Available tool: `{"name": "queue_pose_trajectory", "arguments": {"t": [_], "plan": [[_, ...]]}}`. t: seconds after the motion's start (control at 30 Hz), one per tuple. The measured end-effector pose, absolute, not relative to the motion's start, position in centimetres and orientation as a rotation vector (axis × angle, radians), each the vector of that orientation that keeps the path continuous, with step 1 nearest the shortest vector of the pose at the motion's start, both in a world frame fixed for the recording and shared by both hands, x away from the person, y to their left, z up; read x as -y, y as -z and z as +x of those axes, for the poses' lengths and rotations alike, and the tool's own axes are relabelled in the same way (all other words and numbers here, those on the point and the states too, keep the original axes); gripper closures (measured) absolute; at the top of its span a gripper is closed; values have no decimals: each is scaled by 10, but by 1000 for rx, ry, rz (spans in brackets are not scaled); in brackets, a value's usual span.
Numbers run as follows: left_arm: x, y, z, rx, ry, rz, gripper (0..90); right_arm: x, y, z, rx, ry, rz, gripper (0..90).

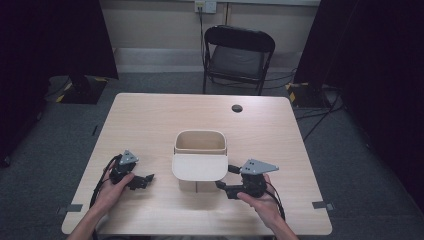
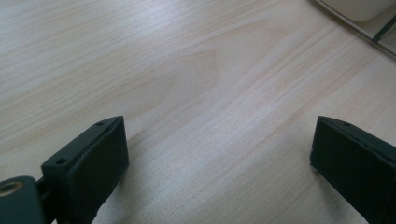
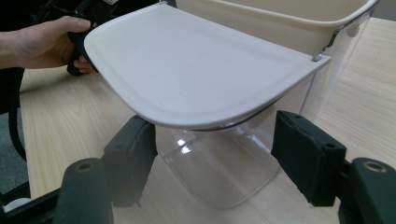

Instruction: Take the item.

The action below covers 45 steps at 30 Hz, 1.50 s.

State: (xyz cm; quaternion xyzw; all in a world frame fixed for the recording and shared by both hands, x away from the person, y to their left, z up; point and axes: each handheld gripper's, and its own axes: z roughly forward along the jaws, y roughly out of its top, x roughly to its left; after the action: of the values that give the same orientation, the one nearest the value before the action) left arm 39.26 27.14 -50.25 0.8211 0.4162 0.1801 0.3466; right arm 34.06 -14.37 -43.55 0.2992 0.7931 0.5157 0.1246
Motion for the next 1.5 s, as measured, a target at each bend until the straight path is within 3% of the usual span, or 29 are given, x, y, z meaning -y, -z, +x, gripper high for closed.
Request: {"name": "queue_pose_trajectory", "arguments": {"t": [1.5], "plan": [[-271,502,392,-1081,-470,2131,37,143,420,349,-2288,-1518,890,296]]}}
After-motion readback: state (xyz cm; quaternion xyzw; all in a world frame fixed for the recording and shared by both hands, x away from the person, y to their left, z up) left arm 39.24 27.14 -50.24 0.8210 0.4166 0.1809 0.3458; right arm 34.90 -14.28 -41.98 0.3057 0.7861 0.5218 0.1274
